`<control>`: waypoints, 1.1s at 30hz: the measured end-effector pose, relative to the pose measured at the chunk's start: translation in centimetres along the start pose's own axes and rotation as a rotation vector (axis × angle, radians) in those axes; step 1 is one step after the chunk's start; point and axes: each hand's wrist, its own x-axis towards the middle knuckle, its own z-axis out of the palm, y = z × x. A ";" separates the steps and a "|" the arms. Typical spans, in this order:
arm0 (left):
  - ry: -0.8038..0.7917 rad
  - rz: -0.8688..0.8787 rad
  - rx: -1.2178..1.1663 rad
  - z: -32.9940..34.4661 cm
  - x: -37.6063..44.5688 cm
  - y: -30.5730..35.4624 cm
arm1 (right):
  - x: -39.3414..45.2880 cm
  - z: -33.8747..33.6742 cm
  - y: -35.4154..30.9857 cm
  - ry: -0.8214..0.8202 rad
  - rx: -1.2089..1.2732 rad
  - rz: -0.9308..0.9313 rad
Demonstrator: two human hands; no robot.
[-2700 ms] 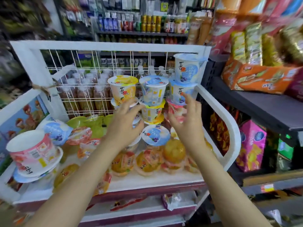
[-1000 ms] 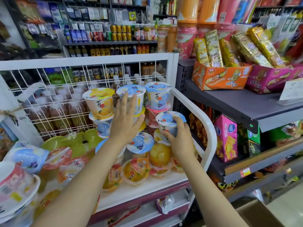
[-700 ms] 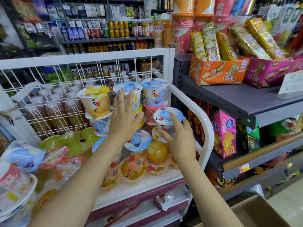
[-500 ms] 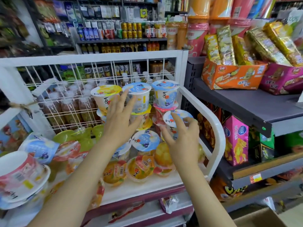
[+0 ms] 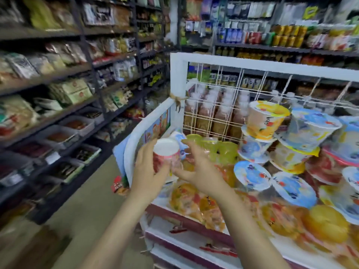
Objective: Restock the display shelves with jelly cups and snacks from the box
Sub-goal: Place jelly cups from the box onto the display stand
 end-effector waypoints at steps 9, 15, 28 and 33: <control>-0.114 -0.134 -0.470 -1.1 0.3 0.0 | 2.6 1.6 1.5 0.101 0.214 0.140; -0.369 -0.007 -0.593 0.4 1.0 1.7 | 0.8 -3.0 -0.9 0.382 0.383 0.148; -0.618 0.067 -0.556 13.5 2.5 10.4 | -11.5 -12.9 1.4 0.647 0.338 0.462; -0.743 0.030 -0.562 17.7 1.2 14.3 | -14.3 -16.1 3.4 0.884 0.236 0.406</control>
